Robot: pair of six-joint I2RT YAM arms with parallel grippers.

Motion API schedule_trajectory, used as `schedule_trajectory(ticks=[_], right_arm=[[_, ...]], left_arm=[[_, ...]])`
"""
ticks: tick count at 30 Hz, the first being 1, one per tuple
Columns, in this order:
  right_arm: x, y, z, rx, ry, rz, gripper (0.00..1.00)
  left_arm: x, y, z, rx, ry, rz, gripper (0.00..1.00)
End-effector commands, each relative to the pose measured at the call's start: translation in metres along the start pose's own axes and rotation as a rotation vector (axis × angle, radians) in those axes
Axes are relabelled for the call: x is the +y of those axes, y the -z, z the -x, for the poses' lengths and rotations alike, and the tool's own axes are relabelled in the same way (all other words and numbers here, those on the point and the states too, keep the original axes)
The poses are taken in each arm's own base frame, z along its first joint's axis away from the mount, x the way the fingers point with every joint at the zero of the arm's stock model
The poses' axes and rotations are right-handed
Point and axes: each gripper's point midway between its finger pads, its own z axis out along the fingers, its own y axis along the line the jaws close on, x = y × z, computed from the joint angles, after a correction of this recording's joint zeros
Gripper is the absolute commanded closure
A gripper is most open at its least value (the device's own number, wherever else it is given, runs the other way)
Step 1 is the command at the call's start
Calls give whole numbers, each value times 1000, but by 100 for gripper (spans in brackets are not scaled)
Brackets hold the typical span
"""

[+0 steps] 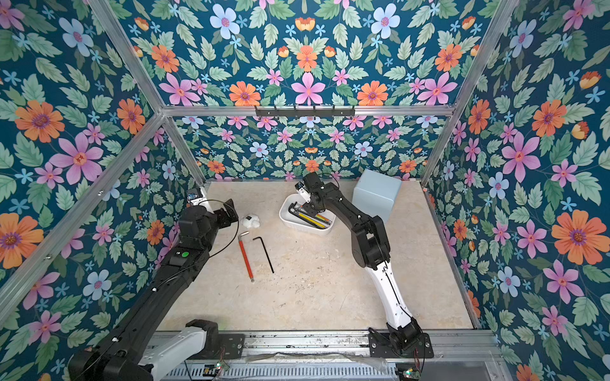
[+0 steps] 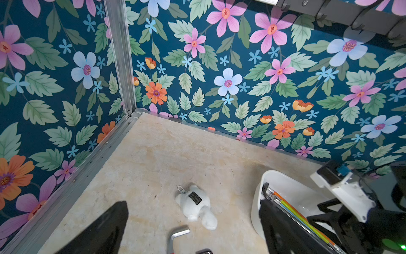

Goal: Put the hex key on the desktop into the storage box
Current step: Place the Allen key in the storage box, then pick up the Allen key from the center of the board.

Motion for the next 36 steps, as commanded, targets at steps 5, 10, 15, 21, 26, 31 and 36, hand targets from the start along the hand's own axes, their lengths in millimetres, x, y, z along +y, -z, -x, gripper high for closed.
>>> schedule_trajectory(ticks=[5, 10, 15, 21, 26, 31, 36], right_arm=[[13, 53, 38, -155, -32, -26, 35], [45, 81, 44, -217, -134, 35, 35], [97, 96, 34, -225, -195, 114, 36], [176, 98, 20, -183, -247, 258, 36], [209, 62, -4, -60, -265, 195, 36], [233, 31, -19, 47, -276, 163, 37], [246, 19, -18, 110, -273, 145, 38]], left_arm=[[1, 1, 2, -8, 7, 2, 0], [1, 1, 4, -12, 7, 4, 1], [0, 1, 5, -13, 10, 3, 1], [-2, 0, 7, -14, 29, -3, 0], [-3, 1, 10, -18, 37, -10, 0], [-2, 4, 12, -24, 34, -7, 1], [-2, 4, 12, -24, 32, -8, 0]])
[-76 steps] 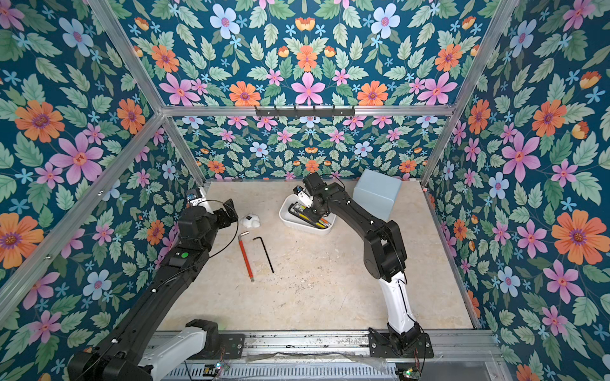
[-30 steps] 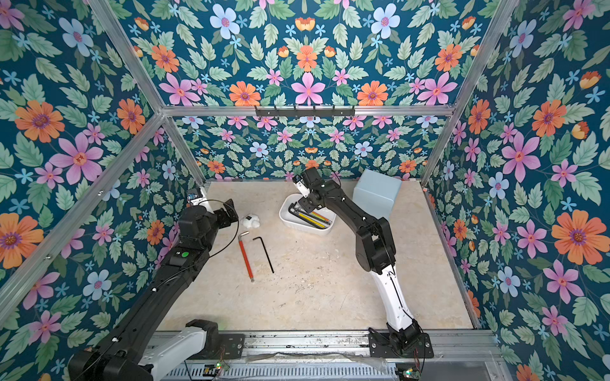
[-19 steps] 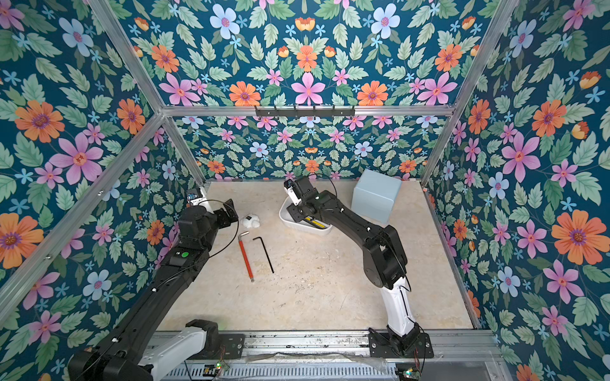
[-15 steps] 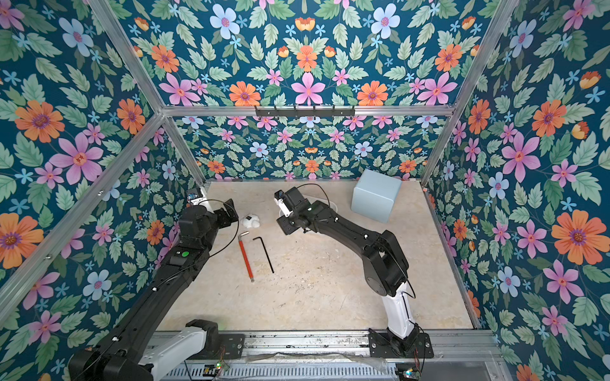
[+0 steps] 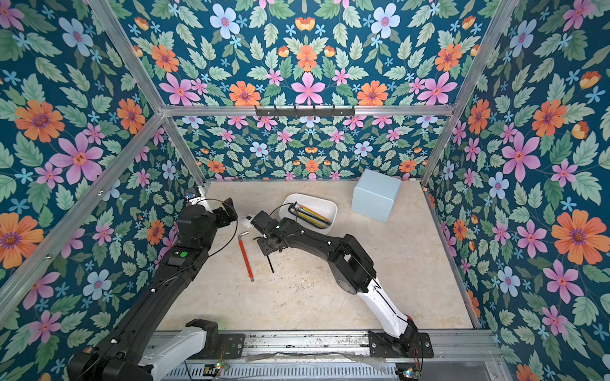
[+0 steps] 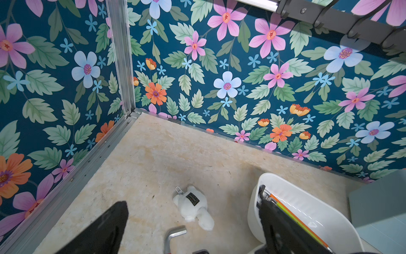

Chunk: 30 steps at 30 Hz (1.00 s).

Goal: Put the hex key on the desktop into the storage box
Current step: Pick up the Allen key from the center of the board.

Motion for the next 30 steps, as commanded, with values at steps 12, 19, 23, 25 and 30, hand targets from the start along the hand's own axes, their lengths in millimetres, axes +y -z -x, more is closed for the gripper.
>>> schedule_trajectory(ticks=[12, 19, 23, 25, 30], right_arm=[[13, -29, -39, 170, -31, -63, 44], [15, -32, -44, 179, -29, -92, 49], [14, -35, -53, 204, -14, -117, 54], [16, -37, -58, 222, -12, -115, 58], [19, -39, -71, 252, 4, -138, 66]], left_arm=[[1, 1, 3, -16, 4, -1, 1], [0, 1, 3, -15, 7, -6, 0], [0, 2, 2, -14, 14, -10, 0], [0, 2, 2, -13, 14, -10, 1], [0, 3, 3, -19, 15, -8, 1]])
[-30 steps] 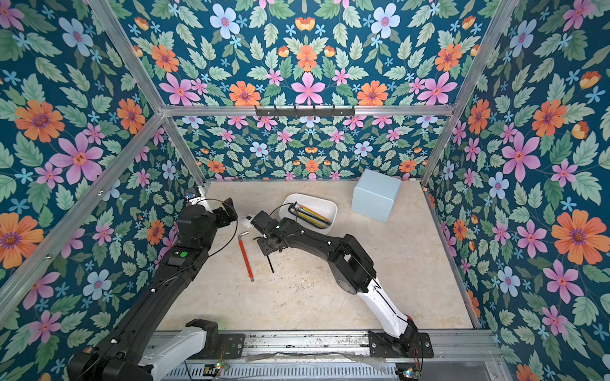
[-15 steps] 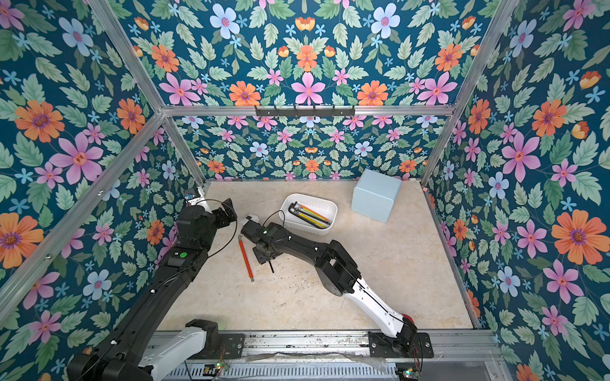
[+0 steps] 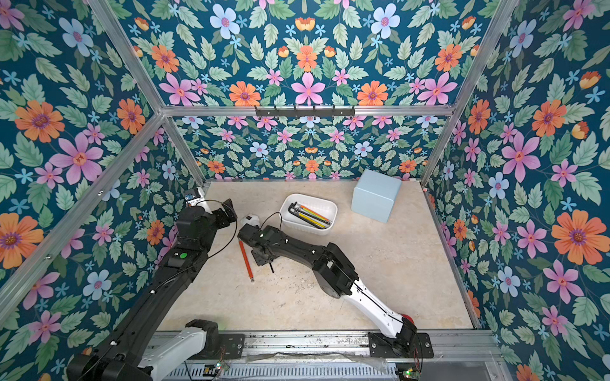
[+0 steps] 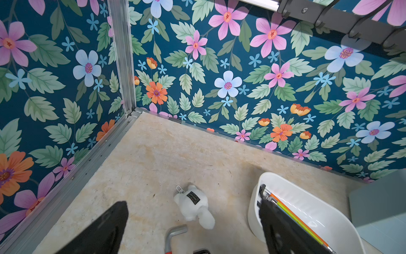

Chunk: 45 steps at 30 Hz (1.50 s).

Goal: Put the hex key on the desktop into the storage box
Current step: Pick up the Allen key from the center of the board.

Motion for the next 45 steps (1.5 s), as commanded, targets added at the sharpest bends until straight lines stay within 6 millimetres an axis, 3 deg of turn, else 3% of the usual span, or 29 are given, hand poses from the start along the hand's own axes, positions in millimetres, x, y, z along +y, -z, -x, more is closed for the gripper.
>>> schedule_trajectory(ticks=[1, 5, 9, 18, 29, 38, 41, 45], right_arm=[[-1, -10, -31, 110, 11, -28, 68], [-1, -14, -43, 141, 16, -46, 78], [-4, -17, -52, 163, 5, -57, 100], [-6, -13, -55, 165, 8, -42, 100], [-19, 29, -26, 31, 26, 87, 100], [-52, 67, -12, -64, 100, 173, 100], [-71, 81, -4, -111, 131, 149, 100], [-112, 102, 13, -176, 142, 86, 100]], left_arm=[[-2, 2, 5, -19, 11, -10, 0], [-2, 1, 4, -16, 11, -10, 1], [-1, 2, 4, -16, 9, -6, 1], [0, 3, 5, -19, 8, -3, 1], [1, 7, 12, -30, 5, 2, 0], [-1, 9, 19, -43, 10, -2, 1], [-2, 9, 22, -46, 12, -4, 0], [-2, 9, 22, -45, 8, -1, 1]])
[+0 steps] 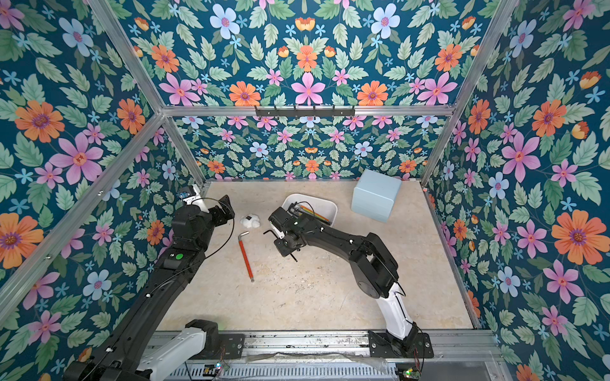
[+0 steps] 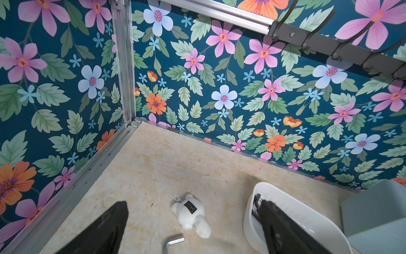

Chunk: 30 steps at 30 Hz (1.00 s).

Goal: Put the hex key on the desktop into the storage box
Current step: Place the Allen key in the storage box.

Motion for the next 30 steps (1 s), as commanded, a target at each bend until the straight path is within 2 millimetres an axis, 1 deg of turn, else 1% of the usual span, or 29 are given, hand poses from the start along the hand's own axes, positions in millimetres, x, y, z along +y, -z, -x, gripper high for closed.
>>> schedule_trajectory(ticks=[1, 4, 6, 8, 12, 14, 19, 24, 30], right_arm=[[-30, 19, 20, -83, 63, -56, 100], [-60, 34, 33, -145, 63, -96, 100], [-79, 40, 38, -166, 69, -122, 100], [-94, 41, 42, -174, 87, -141, 100], [-120, 35, 48, -169, 119, -174, 100], [-132, 29, 50, -164, 121, -189, 100], [-155, 0, 48, -100, 149, -219, 100], [-165, -29, 49, -65, 162, -218, 100], [-172, -60, 46, -19, 154, -206, 100]], left_arm=[[2, 1, 2, -2, -6, 10, 1], [3, 2, 1, -1, -8, 13, 0], [3, 2, 1, -1, -9, 16, 0], [4, 2, -1, 1, -11, 17, 0], [3, 1, -1, 3, -11, 14, 1], [3, 1, -2, 4, -10, 15, 1], [4, 0, -4, 8, -12, 17, 1], [4, 0, -5, 10, -12, 20, 1], [7, 0, -6, 12, -22, 30, 0]])
